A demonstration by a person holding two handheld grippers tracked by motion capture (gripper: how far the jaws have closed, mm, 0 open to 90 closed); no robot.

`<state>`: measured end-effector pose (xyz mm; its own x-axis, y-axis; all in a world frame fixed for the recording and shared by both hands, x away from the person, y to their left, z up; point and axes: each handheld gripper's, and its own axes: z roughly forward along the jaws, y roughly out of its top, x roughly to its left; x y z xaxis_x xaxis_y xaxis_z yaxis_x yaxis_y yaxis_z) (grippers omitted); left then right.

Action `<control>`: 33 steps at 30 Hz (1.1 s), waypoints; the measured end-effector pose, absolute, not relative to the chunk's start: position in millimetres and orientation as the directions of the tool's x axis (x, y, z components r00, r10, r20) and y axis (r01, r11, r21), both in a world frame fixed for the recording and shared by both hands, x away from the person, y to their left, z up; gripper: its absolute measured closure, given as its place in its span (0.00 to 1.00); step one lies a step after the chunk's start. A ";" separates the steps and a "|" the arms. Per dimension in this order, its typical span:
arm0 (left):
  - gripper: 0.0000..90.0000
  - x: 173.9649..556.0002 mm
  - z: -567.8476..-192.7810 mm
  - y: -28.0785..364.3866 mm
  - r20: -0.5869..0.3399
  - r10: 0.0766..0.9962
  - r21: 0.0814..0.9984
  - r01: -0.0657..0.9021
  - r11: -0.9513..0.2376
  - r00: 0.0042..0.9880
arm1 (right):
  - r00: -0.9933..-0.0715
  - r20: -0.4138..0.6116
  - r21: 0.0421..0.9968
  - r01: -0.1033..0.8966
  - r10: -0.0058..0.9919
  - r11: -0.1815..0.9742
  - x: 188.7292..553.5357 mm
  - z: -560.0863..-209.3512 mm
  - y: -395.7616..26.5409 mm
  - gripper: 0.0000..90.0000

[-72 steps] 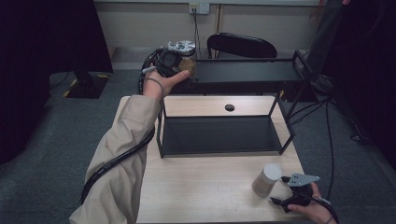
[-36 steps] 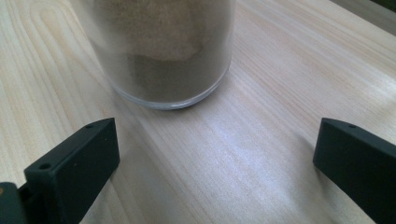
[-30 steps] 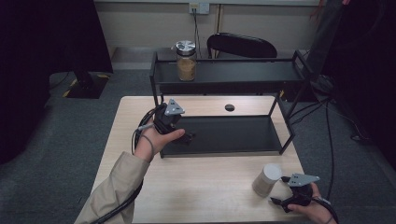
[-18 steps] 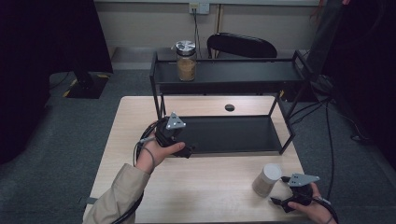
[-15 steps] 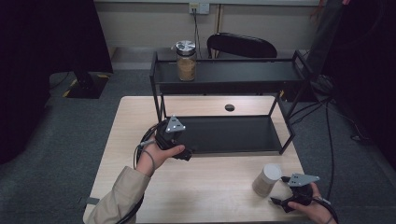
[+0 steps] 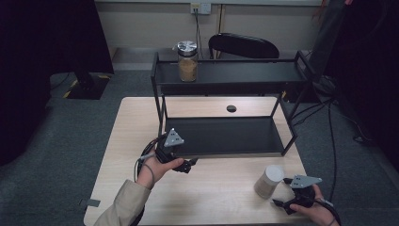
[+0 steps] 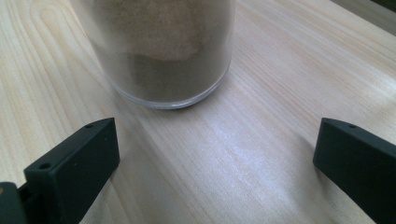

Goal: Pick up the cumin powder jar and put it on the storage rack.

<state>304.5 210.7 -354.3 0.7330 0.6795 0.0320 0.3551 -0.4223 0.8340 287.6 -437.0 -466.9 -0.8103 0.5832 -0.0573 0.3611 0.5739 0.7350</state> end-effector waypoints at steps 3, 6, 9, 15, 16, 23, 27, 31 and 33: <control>0.01 302.1 -362.5 212.5 0.023 0.679 0.832 0.363 -0.420 0.734 | -0.810 -0.057 0.735 0.361 0.583 0.574 287.5 -466.9 -437.0 0.00; 0.01 300.5 -369.9 213.5 0.021 0.679 0.823 0.373 -0.429 0.733 | -0.810 -0.057 0.735 0.361 0.584 0.574 287.5 -466.9 -437.0 0.00; 0.01 297.4 -378.5 214.6 0.021 0.687 0.822 0.379 -0.426 0.727 | -0.810 -0.057 0.735 0.361 0.584 0.574 287.5 -466.9 -437.0 0.00; 0.02 293.0 -396.6 217.7 0.011 0.694 0.812 0.399 -0.427 0.720 | -0.810 -0.057 0.735 0.361 0.584 0.574 287.5 -466.9 -437.0 0.00; 0.02 292.2 -399.3 218.2 0.011 0.697 0.809 0.403 -0.428 0.717 | -0.810 -0.057 0.735 0.361 0.584 0.574 287.5 -466.9 -436.9 0.00; 0.02 287.0 -414.0 224.1 0.003 0.710 0.810 0.414 -0.414 0.704 | -0.810 -0.057 0.735 0.362 0.584 0.573 287.4 -466.9 -436.9 0.00; 0.02 285.5 -419.6 225.3 0.004 0.707 0.804 0.419 -0.423 0.707 | -0.810 -0.057 0.735 0.362 0.584 0.574 287.4 -466.9 -436.9 0.00; 0.02 284.8 -427.5 226.9 -0.003 0.699 0.795 0.426 -0.432 0.716 | -0.810 -0.057 0.735 0.362 0.584 0.573 287.4 -466.9 -436.9 0.00; 0.02 284.9 -432.9 227.9 -0.010 0.695 0.788 0.433 -0.437 0.719 | -0.810 -0.057 0.735 0.362 0.584 0.574 287.4 -466.9 -436.9 0.00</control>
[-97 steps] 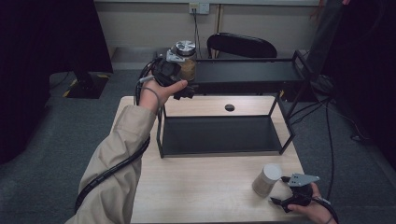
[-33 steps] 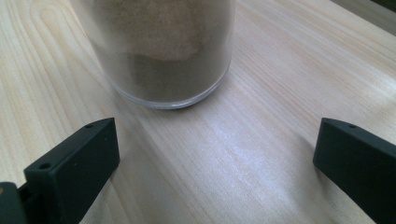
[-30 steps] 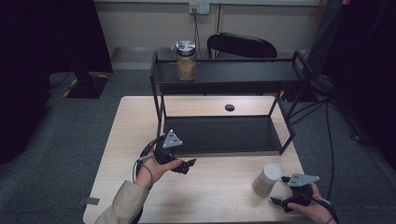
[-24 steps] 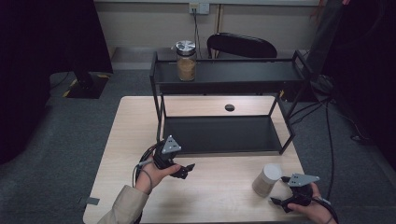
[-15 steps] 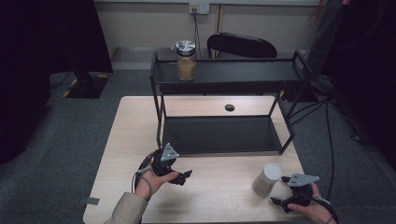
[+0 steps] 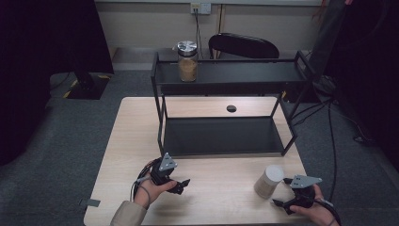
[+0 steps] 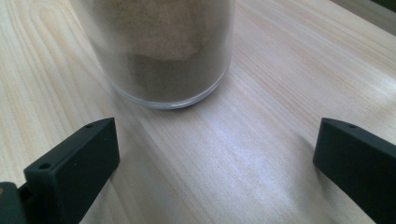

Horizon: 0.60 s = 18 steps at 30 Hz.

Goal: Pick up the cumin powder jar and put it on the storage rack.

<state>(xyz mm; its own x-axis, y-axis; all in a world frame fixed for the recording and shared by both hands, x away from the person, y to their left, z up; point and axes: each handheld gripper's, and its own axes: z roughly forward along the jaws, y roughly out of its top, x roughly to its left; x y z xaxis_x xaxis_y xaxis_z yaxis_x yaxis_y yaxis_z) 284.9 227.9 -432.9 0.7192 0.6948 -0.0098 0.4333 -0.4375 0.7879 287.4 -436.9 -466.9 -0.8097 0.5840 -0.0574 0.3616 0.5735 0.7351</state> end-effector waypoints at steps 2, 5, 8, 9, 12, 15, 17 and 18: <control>0.02 284.1 -439.1 229.0 -0.014 0.694 0.781 0.441 -0.441 0.719 | -0.810 -0.057 0.735 0.362 0.584 0.573 287.4 -467.0 -436.9 0.00; 0.02 282.4 -448.3 231.3 -0.027 0.698 0.772 0.459 -0.440 0.715 | -0.809 -0.057 0.735 0.362 0.584 0.573 287.4 -466.9 -436.9 0.00; 0.02 280.4 -454.8 233.3 -0.029 0.700 0.765 0.467 -0.443 0.713 | -0.809 -0.057 0.735 0.362 0.584 0.573 287.3 -466.9 -436.9 0.00; 0.02 279.4 -456.5 233.8 -0.028 0.701 0.764 0.468 -0.444 0.712 | -0.809 -0.057 0.735 0.362 0.584 0.573 287.3 -466.9 -436.9 0.00; 0.02 277.4 -461.1 235.6 -0.029 0.705 0.754 0.479 -0.450 0.709 | -0.809 -0.057 0.735 0.363 0.585 0.573 287.2 -466.9 -436.8 0.00; 0.02 276.0 -463.5 237.2 -0.022 0.708 0.750 0.480 -0.455 0.706 | -0.808 -0.057 0.735 0.363 0.586 0.573 287.0 -466.9 -436.7 0.00; 0.02 275.3 -464.3 237.2 -0.015 0.710 0.750 0.478 -0.458 0.704 | -0.808 -0.057 0.735 0.363 0.586 0.572 286.9 -466.9 -436.7 0.00; 0.02 275.1 -464.8 236.7 -0.009 0.709 0.748 0.475 -0.463 0.705 | -0.808 -0.057 0.735 0.364 0.587 0.572 286.8 -466.9 -436.7 0.00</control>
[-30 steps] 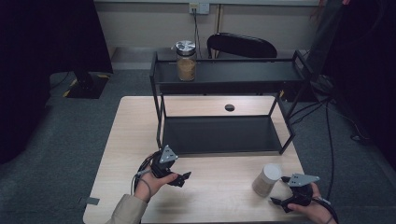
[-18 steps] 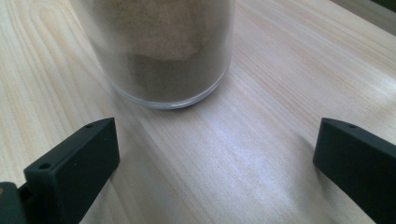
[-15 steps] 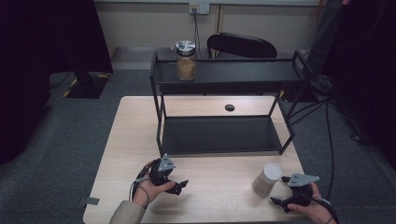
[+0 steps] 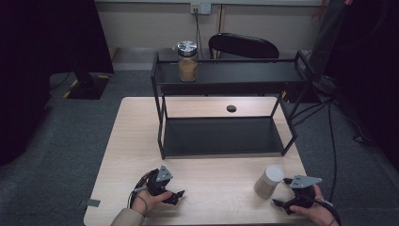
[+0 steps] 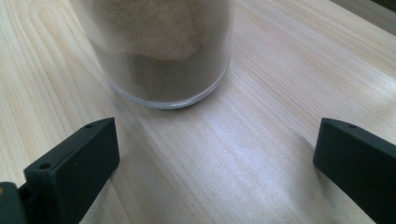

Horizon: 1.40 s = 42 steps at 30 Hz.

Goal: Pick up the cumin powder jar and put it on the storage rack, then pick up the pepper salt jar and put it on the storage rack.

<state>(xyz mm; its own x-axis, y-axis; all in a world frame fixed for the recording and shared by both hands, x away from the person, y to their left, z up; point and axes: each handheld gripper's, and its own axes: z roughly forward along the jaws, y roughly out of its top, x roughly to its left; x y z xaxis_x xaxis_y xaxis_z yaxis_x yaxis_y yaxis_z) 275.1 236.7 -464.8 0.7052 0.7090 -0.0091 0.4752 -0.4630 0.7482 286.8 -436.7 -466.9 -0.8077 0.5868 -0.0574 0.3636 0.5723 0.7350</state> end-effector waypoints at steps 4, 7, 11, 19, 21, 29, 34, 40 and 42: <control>0.03 274.3 -466.7 235.9 0.006 0.710 0.740 0.474 -0.477 0.704 | -0.807 -0.057 0.735 0.364 0.588 0.572 286.5 -466.9 -436.5 0.00; 0.03 272.9 -468.1 234.1 0.026 0.718 0.734 0.474 -0.487 0.696 | -0.807 -0.057 0.735 0.364 0.588 0.572 286.5 -467.0 -436.6 0.00; 0.03 273.2 -468.9 233.7 0.031 0.719 0.728 0.477 -0.492 0.695 | -0.807 -0.057 0.735 0.364 0.588 0.572 286.5 -466.9 -436.6 0.00; 0.00 271.1 -474.5 236.7 0.032 0.723 0.745 0.466 -0.478 0.690 | -0.807 -0.058 0.735 0.364 0.588 0.572 286.6 -467.0 -436.6 0.00; 0.00 270.8 -476.0 237.9 0.032 0.722 0.751 0.461 -0.474 0.691 | -0.807 -0.057 0.735 0.364 0.588 0.572 286.6 -467.0 -436.6 0.00; 0.00 270.7 -476.2 237.7 0.031 0.724 0.751 0.462 -0.472 0.690 | -0.807 -0.057 0.735 0.364 0.588 0.572 286.6 -467.0 -436.6 0.00; 0.00 270.7 -476.2 237.7 0.031 0.724 0.751 0.462 -0.472 0.689 | -0.807 -0.058 0.735 0.364 0.588 0.572 286.5 -467.0 -436.6 0.00; 0.00 270.6 -476.3 237.7 0.031 0.724 0.751 0.462 -0.472 0.689 | -0.807 -0.056 0.735 0.365 0.587 0.571 286.8 -467.0 -436.9 0.00; 0.00 270.6 -476.3 237.6 0.031 0.724 0.751 0.462 -0.471 0.689 | -0.808 -0.051 0.736 0.367 0.587 0.569 287.5 -466.9 -437.7 0.00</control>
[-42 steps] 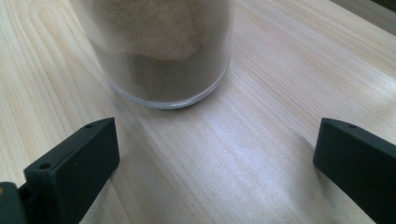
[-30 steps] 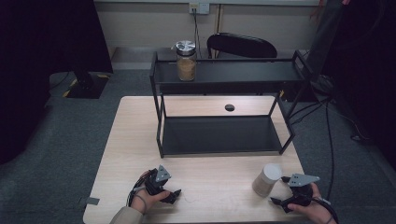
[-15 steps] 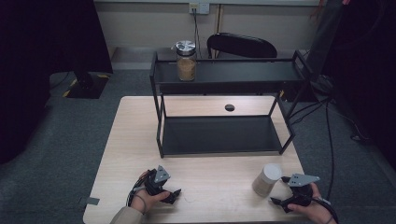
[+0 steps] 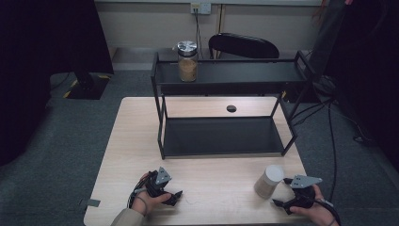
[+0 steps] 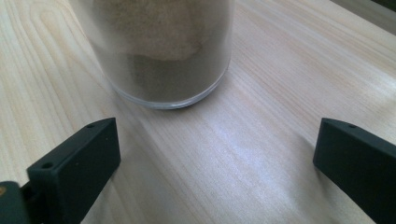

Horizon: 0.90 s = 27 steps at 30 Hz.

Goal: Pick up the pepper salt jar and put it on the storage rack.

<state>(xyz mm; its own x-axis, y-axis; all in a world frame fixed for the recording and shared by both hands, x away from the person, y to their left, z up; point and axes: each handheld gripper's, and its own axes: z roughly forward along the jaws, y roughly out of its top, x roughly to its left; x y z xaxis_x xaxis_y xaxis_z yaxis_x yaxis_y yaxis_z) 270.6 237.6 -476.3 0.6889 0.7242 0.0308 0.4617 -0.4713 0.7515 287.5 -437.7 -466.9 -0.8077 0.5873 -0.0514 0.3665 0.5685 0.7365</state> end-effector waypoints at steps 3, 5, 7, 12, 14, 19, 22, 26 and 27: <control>0.00 270.7 -476.3 237.7 0.031 0.724 0.751 0.462 -0.472 0.689 | -0.807 -0.052 0.736 0.368 0.589 0.569 287.9 -466.8 -437.3 0.00; 0.00 270.6 -476.3 237.7 0.031 0.724 0.751 0.462 -0.471 0.689 | -0.806 -0.052 0.736 0.369 0.590 0.568 287.8 -466.8 -437.1 0.00; 0.00 270.7 -476.2 237.6 0.031 0.724 0.751 0.462 -0.472 0.689 | -0.804 -0.049 0.736 0.372 0.593 0.565 287.8 -466.7 -437.1 0.00; 0.00 270.7 -476.3 237.7 0.031 0.724 0.751 0.462 -0.471 0.689 | -0.788 -0.036 0.733 0.397 0.615 0.552 287.6 -464.3 -436.8 0.00; 0.00 270.7 -476.3 237.6 0.031 0.724 0.752 0.462 -0.471 0.689 | -0.796 -0.026 0.733 0.396 0.604 0.554 289.3 -463.1 -438.8 0.01; 0.00 270.6 -476.4 237.4 0.031 0.725 0.752 0.462 -0.470 0.688 | -0.808 -0.013 0.748 0.384 0.590 0.542 289.0 -458.6 -442.0 0.01; 0.00 270.6 -476.4 237.4 0.031 0.725 0.752 0.462 -0.470 0.688 | -0.814 -0.011 0.766 0.366 0.581 0.529 286.9 -454.1 -444.3 0.01; 0.00 270.6 -476.3 237.5 0.031 0.725 0.752 0.462 -0.470 0.688 | -0.819 0.000 0.780 0.360 0.574 0.512 285.8 -449.1 -445.6 0.01; 0.00 270.6 -476.3 237.5 0.031 0.725 0.752 0.462 -0.471 0.688 | -0.818 0.003 0.783 0.360 0.575 0.507 285.4 -446.4 -444.9 0.00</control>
<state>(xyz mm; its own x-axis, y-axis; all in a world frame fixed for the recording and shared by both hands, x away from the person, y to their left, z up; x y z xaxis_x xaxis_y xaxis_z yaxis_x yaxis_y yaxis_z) 270.6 237.5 -476.3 0.6881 0.7250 0.0308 0.4622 -0.4706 0.7516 285.4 -444.9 -446.4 -0.8179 0.5753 0.0029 0.3597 0.5073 0.7831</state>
